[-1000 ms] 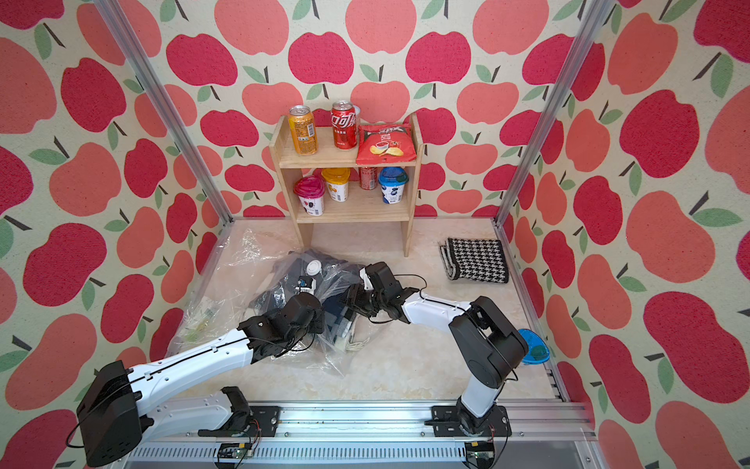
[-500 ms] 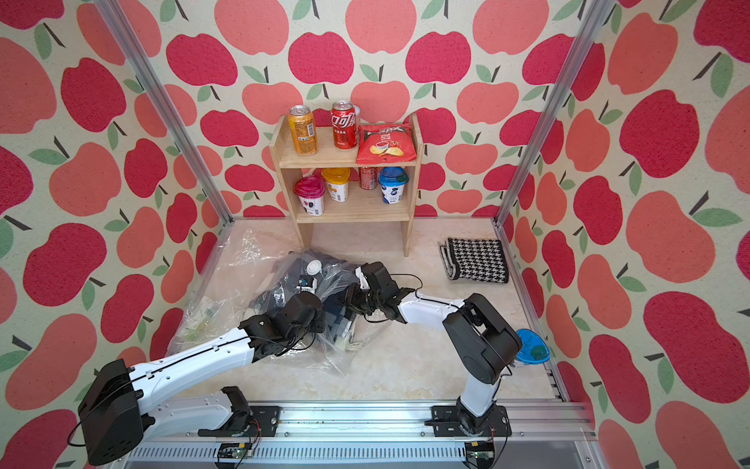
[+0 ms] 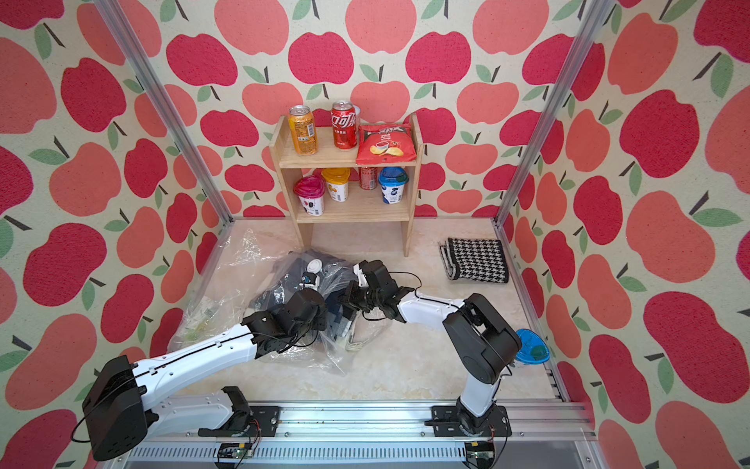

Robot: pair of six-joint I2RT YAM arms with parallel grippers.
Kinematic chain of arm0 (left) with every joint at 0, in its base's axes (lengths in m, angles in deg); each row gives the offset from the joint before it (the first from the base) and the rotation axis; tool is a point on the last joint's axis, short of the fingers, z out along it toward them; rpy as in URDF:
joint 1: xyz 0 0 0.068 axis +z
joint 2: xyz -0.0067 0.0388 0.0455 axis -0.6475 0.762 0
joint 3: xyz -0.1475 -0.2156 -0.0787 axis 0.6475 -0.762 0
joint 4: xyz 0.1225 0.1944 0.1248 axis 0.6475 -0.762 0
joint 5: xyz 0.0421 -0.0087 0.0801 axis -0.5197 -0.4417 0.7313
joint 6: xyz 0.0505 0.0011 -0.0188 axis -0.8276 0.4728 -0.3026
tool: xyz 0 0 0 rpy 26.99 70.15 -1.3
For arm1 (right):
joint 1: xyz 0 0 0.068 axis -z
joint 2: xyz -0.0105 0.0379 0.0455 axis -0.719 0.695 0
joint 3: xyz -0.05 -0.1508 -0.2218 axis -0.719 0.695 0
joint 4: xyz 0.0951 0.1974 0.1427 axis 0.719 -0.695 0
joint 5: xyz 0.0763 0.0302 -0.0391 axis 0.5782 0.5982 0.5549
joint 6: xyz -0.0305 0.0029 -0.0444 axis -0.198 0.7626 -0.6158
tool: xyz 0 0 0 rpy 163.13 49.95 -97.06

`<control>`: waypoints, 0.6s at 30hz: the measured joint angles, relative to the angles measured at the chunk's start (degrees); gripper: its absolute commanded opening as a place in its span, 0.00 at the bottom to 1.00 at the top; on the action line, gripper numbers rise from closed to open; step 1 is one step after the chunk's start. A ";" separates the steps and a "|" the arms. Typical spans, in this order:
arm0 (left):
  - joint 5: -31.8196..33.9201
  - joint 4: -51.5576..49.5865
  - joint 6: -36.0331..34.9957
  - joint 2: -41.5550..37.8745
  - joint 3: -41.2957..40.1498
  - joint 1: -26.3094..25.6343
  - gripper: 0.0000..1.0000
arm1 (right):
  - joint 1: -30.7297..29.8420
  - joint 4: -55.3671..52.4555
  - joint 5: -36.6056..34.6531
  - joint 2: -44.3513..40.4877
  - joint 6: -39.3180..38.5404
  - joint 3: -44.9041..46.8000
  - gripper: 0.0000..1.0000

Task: Take the scarf out of the vacuum bag
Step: Take out the scarf from the vacuum bag.

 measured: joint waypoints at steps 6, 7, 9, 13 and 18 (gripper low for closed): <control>0.02 -1.14 0.02 2.25 1.68 0.07 0.00 | -0.15 -1.09 -1.36 -1.60 -1.22 0.00 0.00; 0.00 -1.60 0.02 2.73 2.27 0.15 0.00 | -0.33 -1.31 -1.88 -2.14 -1.55 0.00 0.00; 0.02 -2.84 0.04 3.98 3.93 0.35 0.00 | -0.50 -1.75 -2.80 -3.10 -2.23 0.00 0.00; 0.02 -5.44 0.04 6.62 7.37 0.59 0.00 | -0.63 -5.42 -4.85 -4.52 -3.76 -1.03 0.00; 0.02 -6.58 0.04 7.58 8.92 0.61 0.00 | -0.66 -11.43 -7.65 -5.42 -5.51 -3.74 0.00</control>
